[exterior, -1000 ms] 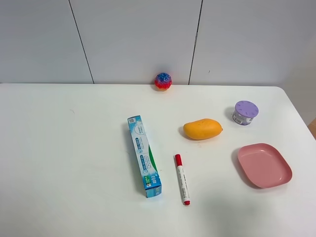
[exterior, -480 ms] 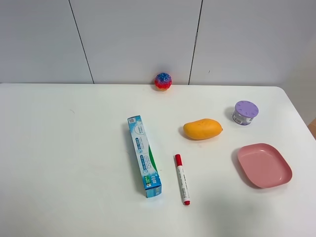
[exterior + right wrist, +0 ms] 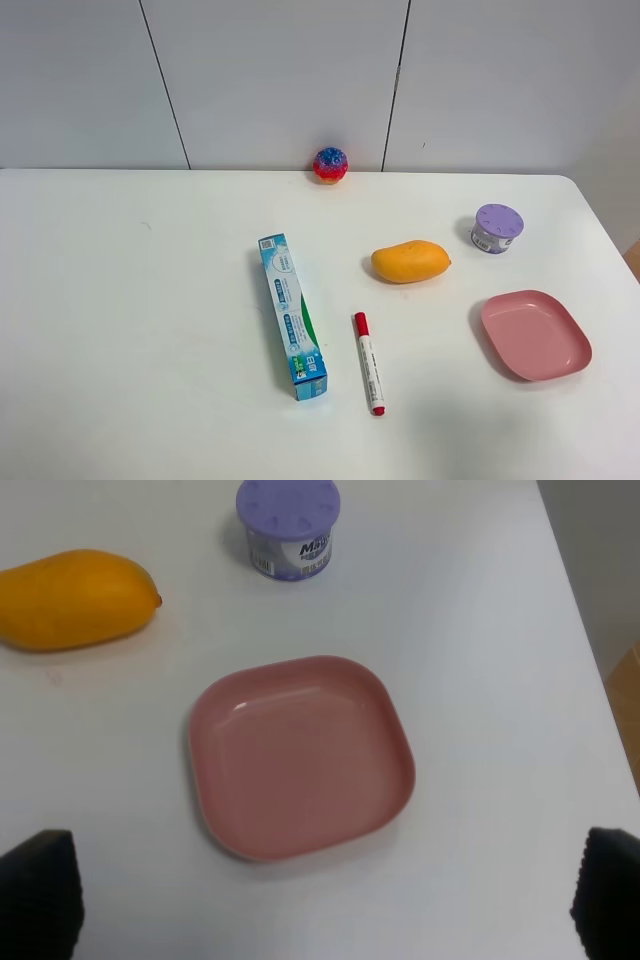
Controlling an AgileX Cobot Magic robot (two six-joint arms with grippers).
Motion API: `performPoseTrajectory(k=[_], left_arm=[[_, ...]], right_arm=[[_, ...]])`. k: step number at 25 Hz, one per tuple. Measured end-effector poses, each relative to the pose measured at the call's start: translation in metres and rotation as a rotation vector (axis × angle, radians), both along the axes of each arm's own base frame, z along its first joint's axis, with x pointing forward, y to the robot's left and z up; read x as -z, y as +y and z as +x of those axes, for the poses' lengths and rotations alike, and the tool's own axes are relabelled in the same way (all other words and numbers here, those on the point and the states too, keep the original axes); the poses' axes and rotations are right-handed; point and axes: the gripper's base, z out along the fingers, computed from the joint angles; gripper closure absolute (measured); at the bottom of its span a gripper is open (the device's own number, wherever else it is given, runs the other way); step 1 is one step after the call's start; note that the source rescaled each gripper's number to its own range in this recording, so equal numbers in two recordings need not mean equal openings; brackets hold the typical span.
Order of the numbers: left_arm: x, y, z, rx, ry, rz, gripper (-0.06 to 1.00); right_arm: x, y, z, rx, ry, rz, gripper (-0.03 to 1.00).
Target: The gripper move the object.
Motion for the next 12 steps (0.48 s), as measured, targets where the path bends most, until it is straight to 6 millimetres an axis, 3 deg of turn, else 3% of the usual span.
performPoseTrajectory(k=[12], left_arm=[[0.0,-0.0006,0.0,-0.091,0.0,0.0,-0.06]], right_arm=[[0.0,0.0,0.0,0.0,0.0,0.0,-0.03]])
